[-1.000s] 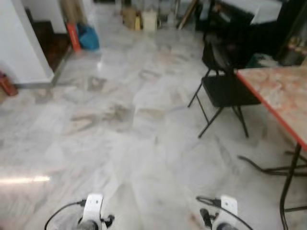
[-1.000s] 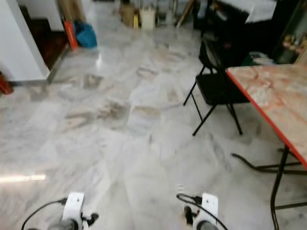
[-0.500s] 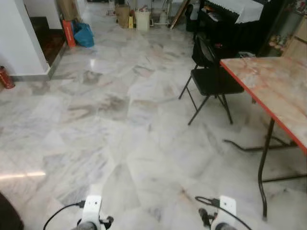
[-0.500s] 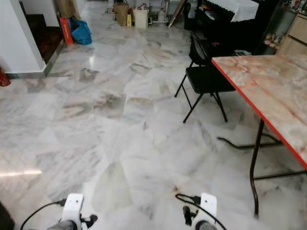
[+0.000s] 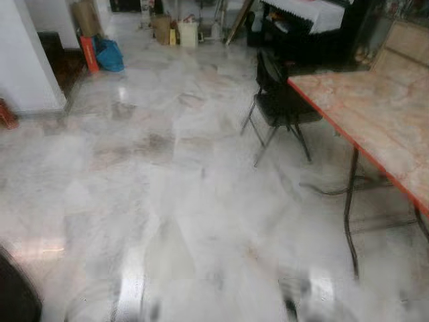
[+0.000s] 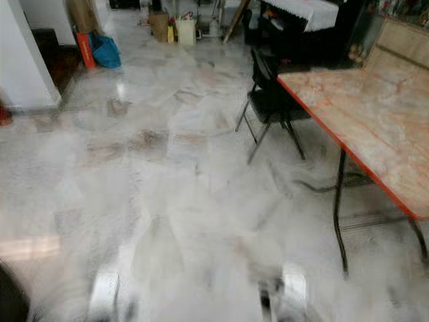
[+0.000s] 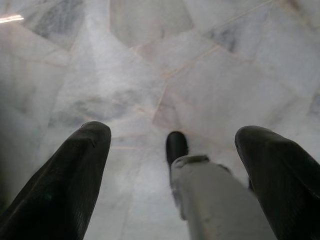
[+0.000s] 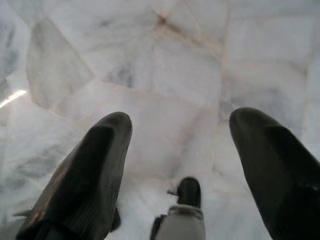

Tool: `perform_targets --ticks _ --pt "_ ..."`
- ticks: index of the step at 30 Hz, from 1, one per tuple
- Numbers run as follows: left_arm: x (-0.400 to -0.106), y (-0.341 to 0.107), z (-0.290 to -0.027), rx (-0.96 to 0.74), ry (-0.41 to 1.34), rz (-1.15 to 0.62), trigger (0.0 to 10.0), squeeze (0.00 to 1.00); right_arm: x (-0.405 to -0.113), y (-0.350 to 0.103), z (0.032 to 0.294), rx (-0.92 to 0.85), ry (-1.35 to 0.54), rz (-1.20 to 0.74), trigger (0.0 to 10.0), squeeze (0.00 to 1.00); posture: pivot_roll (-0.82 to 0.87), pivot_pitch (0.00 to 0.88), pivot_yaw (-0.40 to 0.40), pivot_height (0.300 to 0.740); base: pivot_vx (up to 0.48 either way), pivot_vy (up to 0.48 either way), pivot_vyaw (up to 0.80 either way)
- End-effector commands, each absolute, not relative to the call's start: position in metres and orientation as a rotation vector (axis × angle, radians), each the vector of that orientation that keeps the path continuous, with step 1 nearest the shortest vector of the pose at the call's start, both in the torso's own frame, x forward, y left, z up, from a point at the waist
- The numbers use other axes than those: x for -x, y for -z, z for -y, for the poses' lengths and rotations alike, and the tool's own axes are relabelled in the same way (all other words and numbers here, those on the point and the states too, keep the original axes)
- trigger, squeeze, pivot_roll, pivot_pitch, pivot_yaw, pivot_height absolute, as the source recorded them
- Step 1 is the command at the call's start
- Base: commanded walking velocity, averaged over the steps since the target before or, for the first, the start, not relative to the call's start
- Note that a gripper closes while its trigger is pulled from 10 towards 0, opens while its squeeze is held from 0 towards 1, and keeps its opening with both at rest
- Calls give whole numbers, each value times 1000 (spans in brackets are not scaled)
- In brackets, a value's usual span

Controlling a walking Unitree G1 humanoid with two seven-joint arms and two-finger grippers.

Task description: Hang hanger

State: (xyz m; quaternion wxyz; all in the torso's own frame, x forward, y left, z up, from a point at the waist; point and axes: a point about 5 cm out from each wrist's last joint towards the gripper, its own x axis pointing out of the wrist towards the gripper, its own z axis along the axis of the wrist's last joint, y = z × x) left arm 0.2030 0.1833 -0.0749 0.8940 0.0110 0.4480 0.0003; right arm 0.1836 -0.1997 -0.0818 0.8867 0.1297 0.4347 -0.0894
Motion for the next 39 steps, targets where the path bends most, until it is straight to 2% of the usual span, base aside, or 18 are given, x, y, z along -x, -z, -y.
perform_targets --ticks 1,12,16,20,25,28,39 --pt "-204 74 -187 -21 -8 -927 10000 0 -189 80 198 -271 184 -891 10000 0 120 0 -31 740 0 0 0" --pt "-205 74 -186 -23 -3 -922 10000 0 -187 81 198 -262 180 -912 10000 0 120 0 -32 740 0 0 -485" --pt "-205 73 -187 -70 19 -927 10000 0 -187 81 198 -259 176 -915 10000 0 121 0 -32 740 0 0 -592" --pt "-206 73 -186 -64 24 -919 10000 0 -188 80 198 -256 172 -916 10000 0 120 0 -31 740 0 -480 -589" --pt "-208 72 -185 -88 40 -914 10000 0 -188 80 198 -255 170 -916 10000 0 121 0 -30 740 0 0 -590" --pt "-209 71 -186 -90 35 -908 10000 0 -188 80 198 -255 170 -916 10000 0 120 0 -28 740 0 -480 -594" --pt "-210 70 -185 -68 28 -901 10000 0 -188 80 198 -253 171 -915 10000 0 122 0 -31 740 0 0 -593"
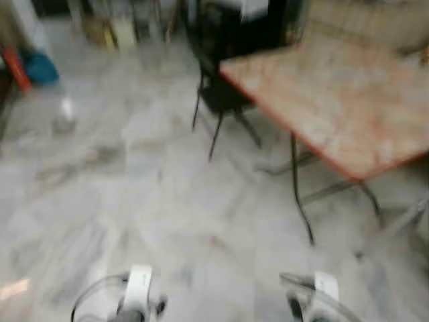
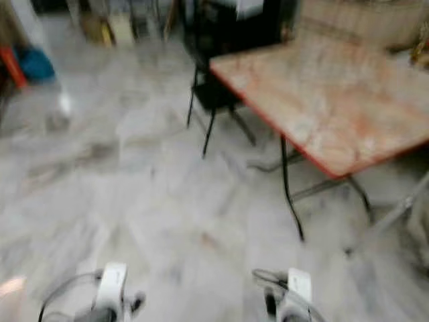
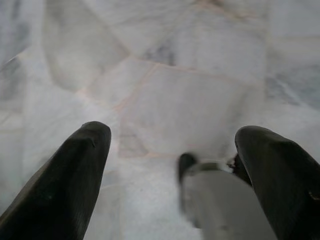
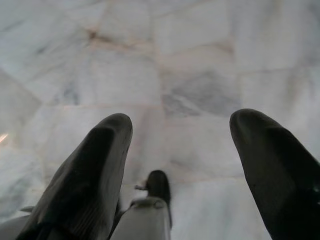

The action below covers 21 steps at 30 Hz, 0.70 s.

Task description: Hang hanger

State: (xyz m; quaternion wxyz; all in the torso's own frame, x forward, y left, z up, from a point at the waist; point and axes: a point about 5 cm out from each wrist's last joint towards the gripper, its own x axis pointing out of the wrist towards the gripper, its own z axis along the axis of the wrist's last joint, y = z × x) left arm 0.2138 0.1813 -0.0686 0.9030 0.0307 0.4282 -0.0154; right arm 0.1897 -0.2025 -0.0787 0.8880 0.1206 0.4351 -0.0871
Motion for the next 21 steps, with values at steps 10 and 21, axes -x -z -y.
perform_targets --ticks 10,21 --pt "-212 69 -184 -80 46 -885 10000 0 -188 80 198 -249 173 -916 10000 0 119 0 -30 740 0 0 -593" --pt "-212 69 -184 -103 48 -890 10000 0 -188 80 199 -242 177 -916 10000 0 117 0 -32 740 0 -135 -593"
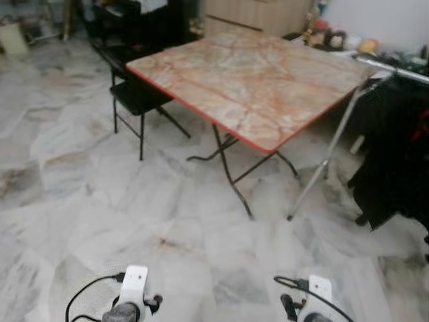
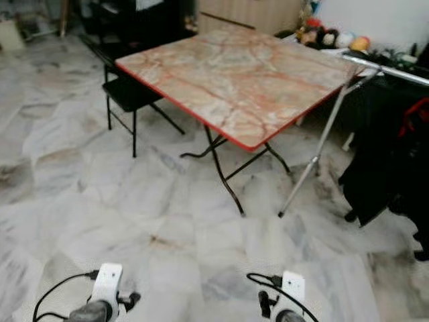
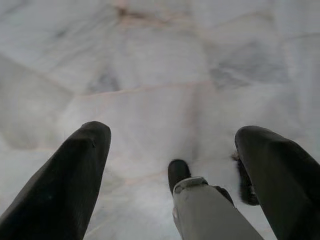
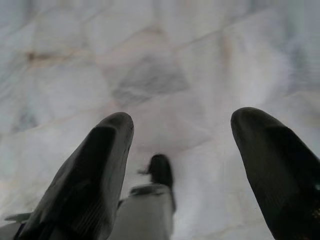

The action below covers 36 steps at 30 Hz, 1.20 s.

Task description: Hang hanger

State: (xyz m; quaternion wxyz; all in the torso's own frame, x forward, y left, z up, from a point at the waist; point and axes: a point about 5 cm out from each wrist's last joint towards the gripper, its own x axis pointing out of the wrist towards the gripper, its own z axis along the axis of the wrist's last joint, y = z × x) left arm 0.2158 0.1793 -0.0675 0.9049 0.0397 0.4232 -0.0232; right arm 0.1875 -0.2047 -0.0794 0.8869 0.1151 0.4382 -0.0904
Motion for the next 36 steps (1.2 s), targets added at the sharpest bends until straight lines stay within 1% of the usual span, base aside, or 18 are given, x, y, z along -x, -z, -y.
perform_targets --ticks 1,6,9,11,15,19,34,36 --pt "-212 69 -184 -95 41 -889 10000 0 -188 80 199 -243 178 -916 10000 0 115 0 -31 740 0 -285 -587" --pt "-213 69 -184 -98 42 -887 10000 0 -188 80 199 -242 178 -915 10000 0 116 0 -30 740 0 0 -590" --pt "-214 68 -185 -113 51 -884 10000 0 -188 80 199 -243 178 -915 10000 0 116 0 -30 740 0 -290 -598" --pt "-215 68 -185 -96 35 -881 10000 0 -188 80 199 -243 178 -915 10000 0 114 0 -27 740 0 0 -594" --pt "-215 67 -185 -114 49 -879 10000 0 -188 80 199 -244 180 -914 10000 0 115 0 -26 740 0 0 -589" --pt "-215 67 -185 -105 41 -879 10000 0 -188 80 199 -244 179 -915 10000 0 114 0 -26 740 0 -480 -594" --pt "-215 68 -184 -71 29 -878 10000 0 -188 80 199 -238 173 -917 10000 0 117 0 -31 740 0 0 -592" --pt "-215 68 -184 -68 28 -875 10000 0 -188 80 199 -238 173 -913 10000 0 117 0 -31 740 0 0 0"
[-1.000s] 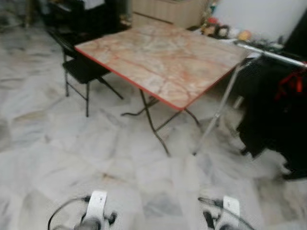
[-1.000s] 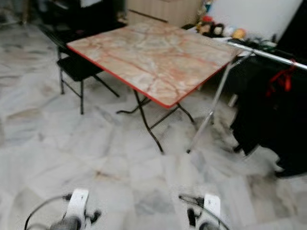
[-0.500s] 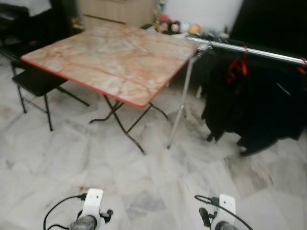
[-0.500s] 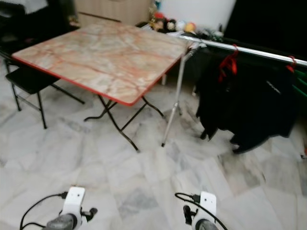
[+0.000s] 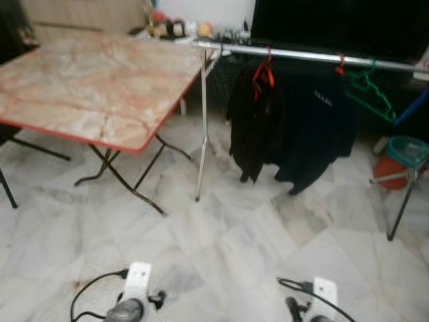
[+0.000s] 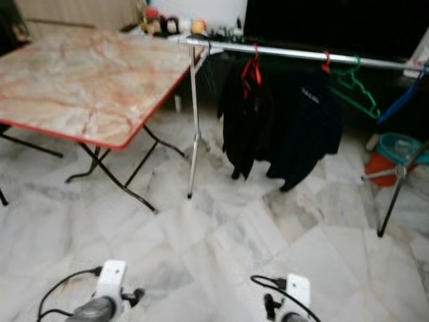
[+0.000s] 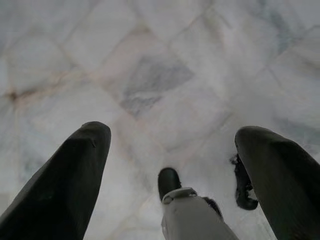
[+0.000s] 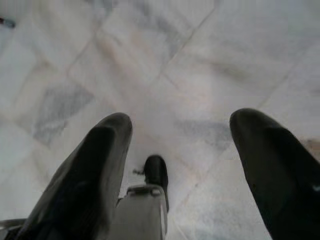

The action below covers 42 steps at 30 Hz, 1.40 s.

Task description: Hang hanger

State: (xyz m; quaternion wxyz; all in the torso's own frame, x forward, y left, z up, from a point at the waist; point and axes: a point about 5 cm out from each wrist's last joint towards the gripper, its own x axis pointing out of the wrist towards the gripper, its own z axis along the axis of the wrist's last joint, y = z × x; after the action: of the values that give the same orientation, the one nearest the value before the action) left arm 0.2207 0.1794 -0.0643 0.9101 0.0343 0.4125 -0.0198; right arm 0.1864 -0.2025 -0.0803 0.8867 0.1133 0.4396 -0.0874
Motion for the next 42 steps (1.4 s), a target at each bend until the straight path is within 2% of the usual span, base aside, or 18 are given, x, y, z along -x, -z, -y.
perform_targets --ticks 1,6,21,26,42 --pt "-215 68 -184 -65 27 -873 10000 0 -188 80 199 -241 175 -907 10000 0 117 0 -32 740 0 0 0" --pt "-214 68 -184 -40 26 -869 10000 0 -187 80 199 -243 182 -904 10000 0 116 0 -29 740 62 0 0" --pt "-215 68 -182 -35 31 -872 10000 0 -186 81 200 -240 191 -913 10000 0 116 0 -32 740 339 0 0" --pt "-214 68 -182 -33 28 -874 10000 0 -187 81 200 -240 193 -911 10000 0 118 0 -33 740 366 0 -621" --pt "-215 67 -183 -34 29 -872 10000 0 -189 79 200 -233 187 -902 10000 0 119 0 -32 740 378 0 0"
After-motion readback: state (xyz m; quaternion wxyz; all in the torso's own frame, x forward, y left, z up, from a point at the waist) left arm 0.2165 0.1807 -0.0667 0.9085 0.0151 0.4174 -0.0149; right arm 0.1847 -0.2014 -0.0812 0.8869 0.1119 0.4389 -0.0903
